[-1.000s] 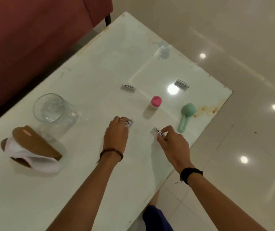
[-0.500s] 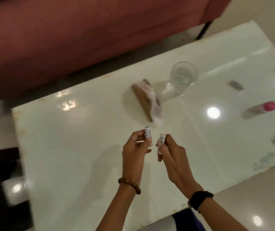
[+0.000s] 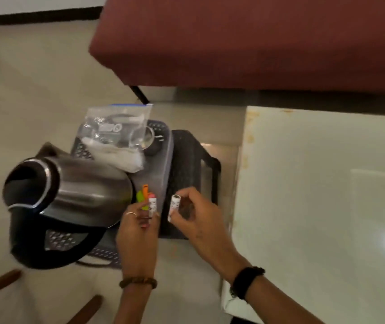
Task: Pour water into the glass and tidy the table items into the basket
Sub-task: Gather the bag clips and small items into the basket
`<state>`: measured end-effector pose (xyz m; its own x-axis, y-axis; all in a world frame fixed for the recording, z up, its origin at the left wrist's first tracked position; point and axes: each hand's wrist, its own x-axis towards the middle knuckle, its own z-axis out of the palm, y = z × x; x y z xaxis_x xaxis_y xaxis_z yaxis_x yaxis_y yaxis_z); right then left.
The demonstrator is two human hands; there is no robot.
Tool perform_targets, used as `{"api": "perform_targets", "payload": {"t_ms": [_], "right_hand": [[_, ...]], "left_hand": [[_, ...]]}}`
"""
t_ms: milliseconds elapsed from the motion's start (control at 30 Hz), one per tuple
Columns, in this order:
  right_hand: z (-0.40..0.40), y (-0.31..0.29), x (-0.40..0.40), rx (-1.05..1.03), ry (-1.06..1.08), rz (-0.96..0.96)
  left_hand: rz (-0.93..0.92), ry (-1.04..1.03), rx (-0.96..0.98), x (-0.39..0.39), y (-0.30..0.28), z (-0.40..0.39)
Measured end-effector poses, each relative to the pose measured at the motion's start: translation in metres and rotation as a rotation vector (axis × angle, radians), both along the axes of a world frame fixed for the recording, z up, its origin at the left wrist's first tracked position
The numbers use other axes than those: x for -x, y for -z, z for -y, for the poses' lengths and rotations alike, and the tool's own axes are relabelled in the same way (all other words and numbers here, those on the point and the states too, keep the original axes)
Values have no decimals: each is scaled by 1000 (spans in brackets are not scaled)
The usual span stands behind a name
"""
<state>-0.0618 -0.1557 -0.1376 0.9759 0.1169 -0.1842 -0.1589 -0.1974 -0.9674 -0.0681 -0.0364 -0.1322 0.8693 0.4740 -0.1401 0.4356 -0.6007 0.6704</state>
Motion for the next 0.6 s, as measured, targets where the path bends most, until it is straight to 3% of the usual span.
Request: {"api": "perform_targets", "payload": {"t_ms": [67,167,333,467,600], "right_hand": [[-37,6,-10,72,-65,15],[-70,20,-17,361,-166,120],[-89,35,-19,737,-331,208],[-75,28,-19,592,-292,260],[-24,21,-15,404,-106,160]], "left_hand": [[-81,7,-33,-1,13,-40],[-237,78,-68,0,34,-64],[-323,79,15,4,54,-72],[-158,129,-57,4,41,-59],[-39,253,-81,2,19,-11]]}}
